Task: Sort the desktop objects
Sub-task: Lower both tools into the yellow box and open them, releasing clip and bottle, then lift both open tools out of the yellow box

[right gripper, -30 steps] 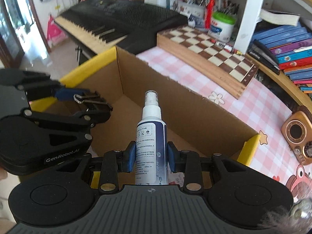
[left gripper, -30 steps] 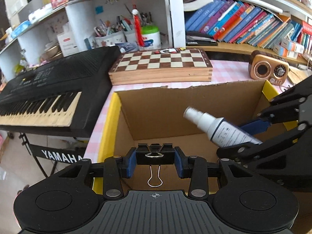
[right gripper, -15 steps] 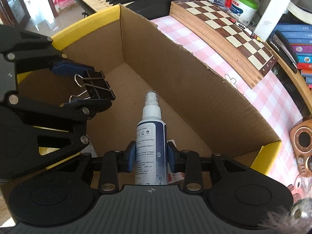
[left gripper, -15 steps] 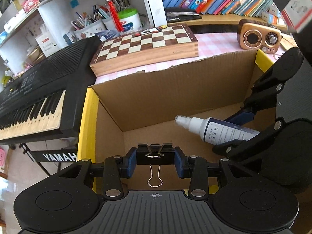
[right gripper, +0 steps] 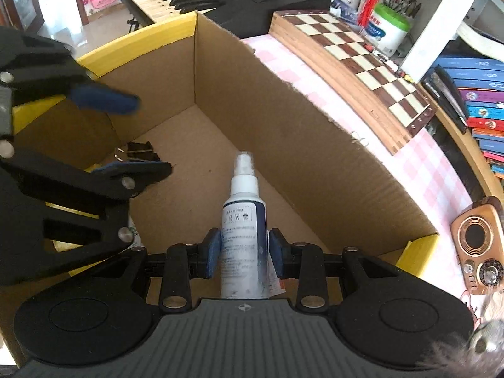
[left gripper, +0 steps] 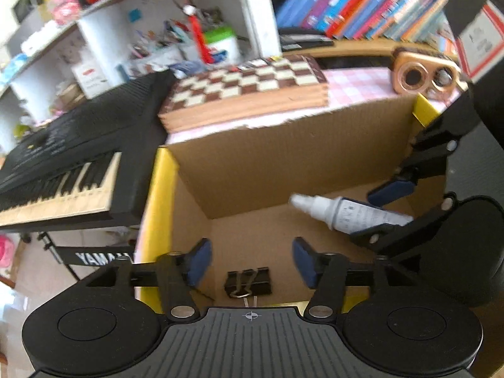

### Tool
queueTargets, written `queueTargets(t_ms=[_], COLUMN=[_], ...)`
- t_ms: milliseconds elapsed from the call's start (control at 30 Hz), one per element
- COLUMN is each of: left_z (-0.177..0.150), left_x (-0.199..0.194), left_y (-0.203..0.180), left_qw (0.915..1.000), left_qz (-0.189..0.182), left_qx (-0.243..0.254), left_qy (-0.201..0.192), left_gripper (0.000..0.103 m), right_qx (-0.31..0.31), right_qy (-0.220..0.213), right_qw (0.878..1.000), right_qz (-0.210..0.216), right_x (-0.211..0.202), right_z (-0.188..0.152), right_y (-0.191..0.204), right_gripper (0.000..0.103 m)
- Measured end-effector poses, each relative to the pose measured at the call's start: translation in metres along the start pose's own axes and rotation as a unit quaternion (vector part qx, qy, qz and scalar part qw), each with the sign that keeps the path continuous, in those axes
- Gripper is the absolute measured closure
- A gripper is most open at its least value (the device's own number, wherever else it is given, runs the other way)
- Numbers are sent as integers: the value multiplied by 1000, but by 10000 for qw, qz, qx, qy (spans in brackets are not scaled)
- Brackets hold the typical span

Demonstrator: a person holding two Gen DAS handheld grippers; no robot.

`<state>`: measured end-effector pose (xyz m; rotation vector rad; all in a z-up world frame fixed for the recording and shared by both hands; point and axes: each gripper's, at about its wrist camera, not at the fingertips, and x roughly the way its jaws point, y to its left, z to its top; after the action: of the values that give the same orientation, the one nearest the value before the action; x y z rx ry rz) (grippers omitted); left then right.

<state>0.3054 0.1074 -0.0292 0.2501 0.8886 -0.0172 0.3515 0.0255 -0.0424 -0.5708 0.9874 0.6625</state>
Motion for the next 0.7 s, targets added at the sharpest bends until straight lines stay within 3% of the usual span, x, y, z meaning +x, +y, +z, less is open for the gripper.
queueTargets(t_ms=[233, 367, 700], left_z=[-6, -8, -21], left_x=[-21, -39, -95], left_y=[6, 8, 8], left_qw=[9993, 9982, 9916], left_qz=[47, 40, 93], left_qx=[-231, -334, -504], left_qy=[-284, -492, -1186], left_gripper=[36, 25, 20], right_qx=[292, 562, 1232], right_qy=[-505, -816, -1757], right_qw=[9982, 9948, 9747], right_qz=[-143, -245, -626], right_x=[-19, -37, -101], right_z=[1, -3, -31], right_y=[-4, -7, -8], right_gripper=[66, 65, 64])
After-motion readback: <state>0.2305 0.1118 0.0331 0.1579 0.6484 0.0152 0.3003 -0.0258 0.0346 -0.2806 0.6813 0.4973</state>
